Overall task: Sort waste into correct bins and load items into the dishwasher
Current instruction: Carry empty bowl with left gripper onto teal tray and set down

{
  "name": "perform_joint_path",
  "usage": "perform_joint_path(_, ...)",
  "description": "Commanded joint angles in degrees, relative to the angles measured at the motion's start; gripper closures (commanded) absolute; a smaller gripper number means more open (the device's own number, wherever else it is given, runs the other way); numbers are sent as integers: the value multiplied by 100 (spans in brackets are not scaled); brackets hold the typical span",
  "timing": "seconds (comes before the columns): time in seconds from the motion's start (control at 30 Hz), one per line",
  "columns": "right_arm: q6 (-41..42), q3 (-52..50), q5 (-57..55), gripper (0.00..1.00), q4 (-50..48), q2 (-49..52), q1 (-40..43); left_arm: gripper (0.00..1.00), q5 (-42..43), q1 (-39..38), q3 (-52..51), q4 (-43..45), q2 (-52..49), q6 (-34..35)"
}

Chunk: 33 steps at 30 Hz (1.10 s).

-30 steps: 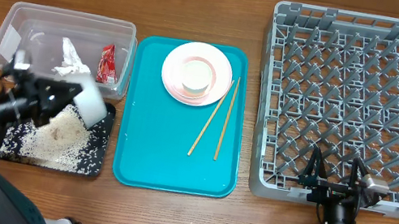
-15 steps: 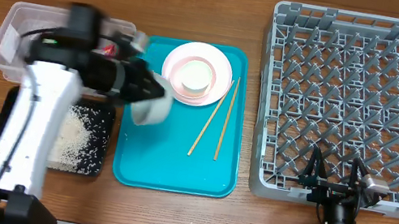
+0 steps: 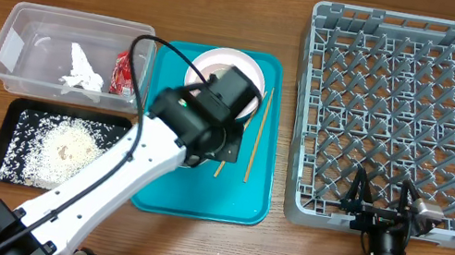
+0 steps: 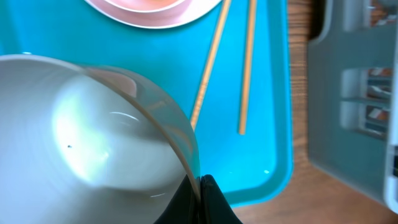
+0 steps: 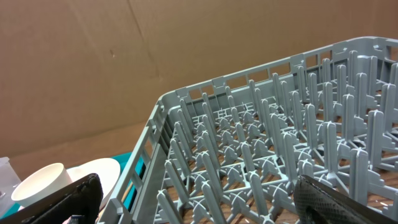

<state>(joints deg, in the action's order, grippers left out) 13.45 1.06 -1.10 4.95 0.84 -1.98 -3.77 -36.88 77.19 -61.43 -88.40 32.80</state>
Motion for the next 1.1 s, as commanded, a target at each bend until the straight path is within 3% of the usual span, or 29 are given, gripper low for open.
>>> perform_joint_path(0.0,-39,-57,-66,0,-37,-57,-31,96,-981,-136,-39,28,-39,367)
perform_joint_path(1.07,-39,-57,-68,0,-37,-55,-31,96,-667,-129,-59,129,-1941,514)
